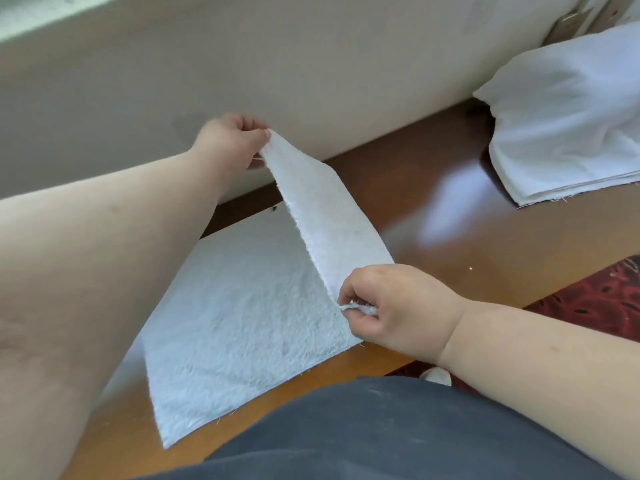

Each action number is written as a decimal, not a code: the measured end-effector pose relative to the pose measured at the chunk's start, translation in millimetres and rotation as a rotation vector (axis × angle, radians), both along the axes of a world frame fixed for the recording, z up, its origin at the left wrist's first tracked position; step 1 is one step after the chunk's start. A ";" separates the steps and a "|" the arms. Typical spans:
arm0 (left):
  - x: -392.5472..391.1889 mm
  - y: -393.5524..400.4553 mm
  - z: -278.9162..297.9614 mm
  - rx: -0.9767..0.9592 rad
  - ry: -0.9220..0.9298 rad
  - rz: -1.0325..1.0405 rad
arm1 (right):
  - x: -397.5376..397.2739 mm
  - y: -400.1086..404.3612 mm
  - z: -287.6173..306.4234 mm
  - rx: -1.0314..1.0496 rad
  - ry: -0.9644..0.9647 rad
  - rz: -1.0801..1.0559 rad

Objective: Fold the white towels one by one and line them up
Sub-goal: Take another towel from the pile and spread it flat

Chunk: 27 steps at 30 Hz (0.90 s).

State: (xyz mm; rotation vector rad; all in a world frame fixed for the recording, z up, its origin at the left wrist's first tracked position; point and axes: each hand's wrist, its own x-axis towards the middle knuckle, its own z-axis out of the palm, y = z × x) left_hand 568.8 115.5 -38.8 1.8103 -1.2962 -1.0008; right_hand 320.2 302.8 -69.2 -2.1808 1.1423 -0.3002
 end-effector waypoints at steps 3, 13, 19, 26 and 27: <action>45.7 18.7 -2.1 0.009 -0.069 -0.028 | 55.3 14.1 5.3 -0.006 -0.019 0.039; 177.3 88.4 -6.8 0.007 -0.223 0.035 | 198.1 46.8 29.8 0.017 0.052 0.398; 234.5 126.1 -21.9 0.000 -0.211 0.113 | 260.7 59.1 22.7 0.069 0.203 0.598; 270.0 132.4 -90.2 0.289 -0.484 -0.030 | 322.6 68.6 -45.3 0.199 0.384 0.684; 271.7 129.2 -97.9 0.374 -0.565 -0.084 | 327.4 69.8 -55.6 0.210 0.399 0.683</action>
